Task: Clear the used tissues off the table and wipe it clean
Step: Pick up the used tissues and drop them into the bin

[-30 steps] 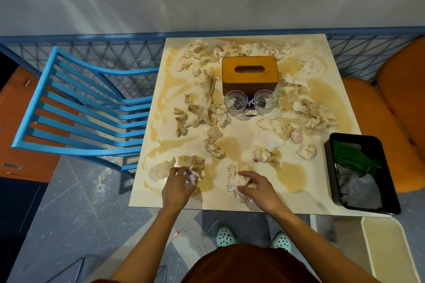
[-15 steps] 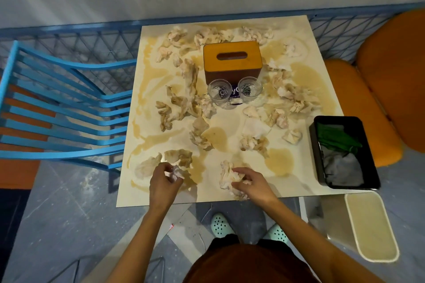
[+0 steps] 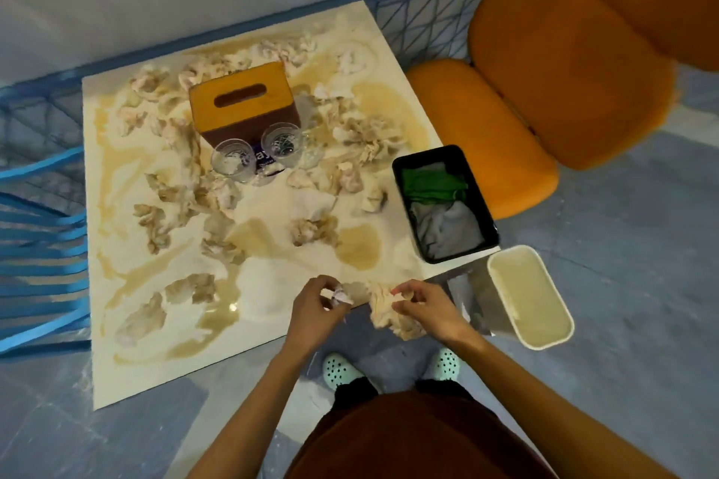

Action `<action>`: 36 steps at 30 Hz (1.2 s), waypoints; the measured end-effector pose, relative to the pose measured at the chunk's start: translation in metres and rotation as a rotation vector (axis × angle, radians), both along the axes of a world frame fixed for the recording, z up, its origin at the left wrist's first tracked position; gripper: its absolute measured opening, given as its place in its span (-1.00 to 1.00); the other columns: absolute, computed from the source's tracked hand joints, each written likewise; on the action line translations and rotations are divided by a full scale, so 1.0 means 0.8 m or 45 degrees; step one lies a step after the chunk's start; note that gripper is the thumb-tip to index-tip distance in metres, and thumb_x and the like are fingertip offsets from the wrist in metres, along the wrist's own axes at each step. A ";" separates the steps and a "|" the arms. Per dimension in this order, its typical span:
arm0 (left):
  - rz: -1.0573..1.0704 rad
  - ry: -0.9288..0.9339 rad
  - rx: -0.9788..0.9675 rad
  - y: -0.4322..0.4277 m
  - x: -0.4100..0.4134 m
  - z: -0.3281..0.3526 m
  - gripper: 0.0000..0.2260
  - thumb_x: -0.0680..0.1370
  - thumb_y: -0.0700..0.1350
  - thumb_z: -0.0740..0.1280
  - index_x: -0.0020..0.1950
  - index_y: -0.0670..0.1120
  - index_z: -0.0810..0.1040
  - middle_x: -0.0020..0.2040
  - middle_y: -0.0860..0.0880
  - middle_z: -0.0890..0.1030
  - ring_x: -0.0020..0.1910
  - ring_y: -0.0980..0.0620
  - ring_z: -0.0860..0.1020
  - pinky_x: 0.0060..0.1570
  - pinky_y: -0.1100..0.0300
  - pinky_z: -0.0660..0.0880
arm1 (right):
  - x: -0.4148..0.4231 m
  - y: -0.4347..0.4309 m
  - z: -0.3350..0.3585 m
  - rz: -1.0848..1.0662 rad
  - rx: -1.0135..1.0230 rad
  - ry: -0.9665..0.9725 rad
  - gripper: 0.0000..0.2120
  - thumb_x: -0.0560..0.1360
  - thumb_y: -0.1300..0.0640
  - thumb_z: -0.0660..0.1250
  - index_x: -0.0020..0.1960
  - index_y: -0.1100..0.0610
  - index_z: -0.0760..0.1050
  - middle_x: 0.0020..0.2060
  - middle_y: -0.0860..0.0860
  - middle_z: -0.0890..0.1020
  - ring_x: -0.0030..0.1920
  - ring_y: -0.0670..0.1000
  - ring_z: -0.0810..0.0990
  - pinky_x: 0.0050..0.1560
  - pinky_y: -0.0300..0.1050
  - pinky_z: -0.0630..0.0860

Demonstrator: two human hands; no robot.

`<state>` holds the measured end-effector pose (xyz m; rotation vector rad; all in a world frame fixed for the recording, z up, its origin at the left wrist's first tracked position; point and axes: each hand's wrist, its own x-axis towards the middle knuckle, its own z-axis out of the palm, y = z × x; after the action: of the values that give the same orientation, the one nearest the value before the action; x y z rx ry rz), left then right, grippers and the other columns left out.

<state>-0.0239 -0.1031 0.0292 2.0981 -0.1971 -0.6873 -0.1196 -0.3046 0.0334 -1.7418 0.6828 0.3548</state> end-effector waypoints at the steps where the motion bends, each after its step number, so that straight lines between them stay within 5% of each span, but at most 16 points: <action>1: -0.051 0.009 -0.007 -0.023 -0.010 -0.001 -0.80 0.43 -0.26 0.43 -0.04 -0.02 0.52 -0.07 0.03 0.59 -0.34 0.10 0.56 -0.31 0.25 0.48 | -0.017 -0.019 -0.003 -0.036 0.023 0.016 -0.82 0.44 0.22 0.45 -0.10 -0.06 0.59 -0.34 -0.04 0.53 -0.31 -0.08 0.50 -0.23 -0.20 0.43; 7: -0.164 0.171 -0.060 -0.148 -0.072 -0.010 -0.80 0.37 -0.12 0.45 -0.03 -0.01 0.56 -0.17 0.02 0.65 -0.29 0.08 0.61 -0.31 0.18 0.53 | -0.117 -0.126 -0.015 -0.194 0.018 0.104 -0.88 0.47 0.24 0.42 0.00 0.11 0.60 -0.21 0.07 0.57 -0.22 -0.04 0.52 -0.26 -0.34 0.44; 11: -0.250 0.215 -0.054 -0.228 -0.113 -0.016 -0.80 0.44 -0.17 0.47 0.01 0.02 0.57 -0.08 0.05 0.66 -0.16 0.05 0.64 -0.26 0.14 0.57 | -0.174 -0.196 -0.028 -0.356 -0.015 0.147 -0.85 0.49 0.21 0.40 0.06 0.16 0.60 -0.28 -0.05 0.54 -0.25 -0.08 0.52 -0.31 -0.42 0.42; 16: -0.189 0.360 0.018 -0.304 -0.149 -0.027 -0.83 0.46 -0.18 0.48 0.01 0.00 0.59 -0.05 0.03 0.65 -0.28 0.10 0.64 -0.23 -0.01 0.63 | -0.219 -0.255 -0.045 -0.504 0.015 0.189 -0.89 0.53 0.21 0.34 0.05 0.12 0.57 -0.15 0.02 0.59 -0.13 -0.03 0.58 -0.11 -0.23 0.52; 18: -0.171 0.391 0.032 -0.328 -0.160 -0.034 -0.85 0.47 -0.19 0.47 0.01 -0.03 0.60 -0.06 0.01 0.65 -0.31 0.13 0.64 -0.30 0.07 0.62 | -0.234 -0.268 -0.057 -0.579 0.036 0.217 -0.87 0.52 0.22 0.34 0.06 0.13 0.57 -0.10 0.06 0.60 -0.08 0.03 0.60 -0.04 -0.17 0.54; 20: -0.206 0.418 0.046 -0.353 -0.163 -0.048 -0.86 0.48 -0.19 0.45 0.01 -0.04 0.60 -0.09 0.04 0.66 -0.29 0.17 0.64 -0.35 0.20 0.58 | -0.241 -0.284 -0.072 -0.620 0.031 0.264 -0.85 0.52 0.23 0.34 0.08 0.13 0.58 -0.10 0.05 0.60 -0.12 -0.01 0.58 -0.11 -0.26 0.50; 23: -0.278 0.489 0.062 -0.402 -0.157 -0.090 -0.86 0.49 -0.18 0.44 0.00 -0.01 0.59 -0.08 0.00 0.68 -0.22 0.02 0.66 -0.33 0.08 0.58 | -0.245 -0.311 -0.118 -0.746 0.038 0.311 -0.83 0.52 0.23 0.34 0.09 0.12 0.57 -0.13 0.02 0.59 -0.17 -0.07 0.56 -0.19 -0.33 0.46; 29: -0.357 0.559 0.102 -0.469 -0.143 -0.170 -0.81 0.52 -0.22 0.41 0.10 -0.05 0.52 -0.06 0.04 0.60 -0.24 0.10 0.57 -0.40 0.26 0.53 | -0.244 -0.319 -0.202 -0.943 0.136 0.347 -0.81 0.51 0.22 0.36 0.11 0.08 0.54 -0.06 0.08 0.65 -0.12 0.01 0.62 -0.11 -0.20 0.54; 36: -0.396 0.736 0.207 -0.533 -0.142 -0.282 -0.72 0.54 -0.24 0.32 0.24 -0.08 0.45 0.12 -0.08 0.60 -0.25 0.00 0.61 -0.51 0.22 0.48 | -0.241 -0.342 -0.307 -1.140 0.271 0.381 -0.77 0.54 0.23 0.31 0.19 0.14 0.53 0.04 0.10 0.63 0.02 0.12 0.62 0.04 -0.04 0.55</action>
<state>-0.1377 -0.5295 -0.1961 1.9420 -0.1451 -1.5051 -0.3125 -0.5785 -0.2126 -1.0440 1.4928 0.0499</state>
